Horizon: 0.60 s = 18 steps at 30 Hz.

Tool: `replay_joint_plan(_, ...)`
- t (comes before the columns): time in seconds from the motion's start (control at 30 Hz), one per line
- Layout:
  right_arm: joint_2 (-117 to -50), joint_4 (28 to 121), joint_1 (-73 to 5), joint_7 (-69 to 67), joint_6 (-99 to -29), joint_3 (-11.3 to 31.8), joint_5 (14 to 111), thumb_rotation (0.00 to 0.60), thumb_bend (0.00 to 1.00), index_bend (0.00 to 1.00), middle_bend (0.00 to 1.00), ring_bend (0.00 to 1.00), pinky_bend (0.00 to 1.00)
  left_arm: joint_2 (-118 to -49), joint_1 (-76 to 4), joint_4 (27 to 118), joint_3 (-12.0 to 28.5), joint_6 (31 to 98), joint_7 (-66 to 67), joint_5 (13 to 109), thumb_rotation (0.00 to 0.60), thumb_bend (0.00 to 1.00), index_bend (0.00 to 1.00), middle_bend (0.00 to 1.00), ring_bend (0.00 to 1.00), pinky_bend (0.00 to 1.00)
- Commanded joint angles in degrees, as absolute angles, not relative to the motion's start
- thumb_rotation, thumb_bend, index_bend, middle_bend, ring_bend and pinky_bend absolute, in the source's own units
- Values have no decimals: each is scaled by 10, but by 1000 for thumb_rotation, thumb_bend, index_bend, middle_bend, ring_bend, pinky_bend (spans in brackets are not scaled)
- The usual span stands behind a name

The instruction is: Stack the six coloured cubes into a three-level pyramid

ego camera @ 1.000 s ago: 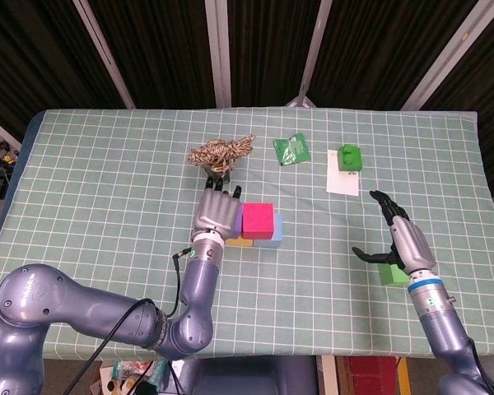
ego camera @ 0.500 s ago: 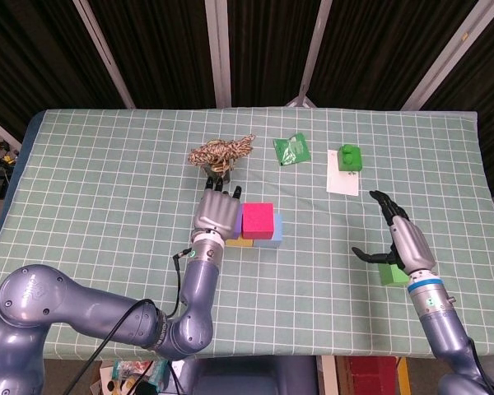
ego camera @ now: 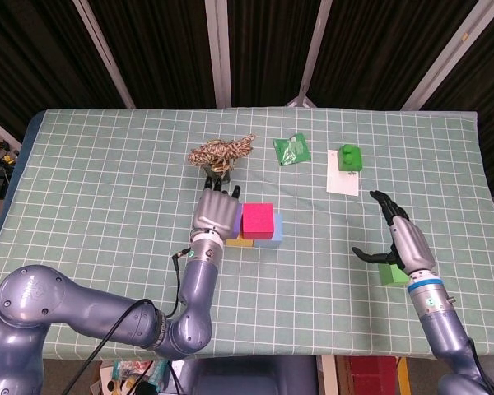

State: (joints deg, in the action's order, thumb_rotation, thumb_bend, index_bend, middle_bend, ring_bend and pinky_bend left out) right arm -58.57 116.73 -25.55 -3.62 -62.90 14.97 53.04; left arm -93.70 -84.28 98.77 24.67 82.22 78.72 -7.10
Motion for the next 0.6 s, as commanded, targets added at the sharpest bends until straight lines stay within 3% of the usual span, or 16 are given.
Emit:
replay_joint_plan(0.03,-586,1167,-256,-35,-629,149,530,600,222,0,0,0,0,-938,-842,987,248,822,787,-70,600,305,0,268,0,0)
replay_joint_plan(0.43,-587,1167,-256,-34,-629,150,528,600,223,0,0,0,0,-939,-839,987,251,825,789,-67,600,303,0,264,0,0)
replay_joint_plan(0.6,-587,1168,-256,-35,-629,150,528,600,221,0,0,0,0,-939,-837,988,253,828,789,-66,600,256,0,251,0,0)
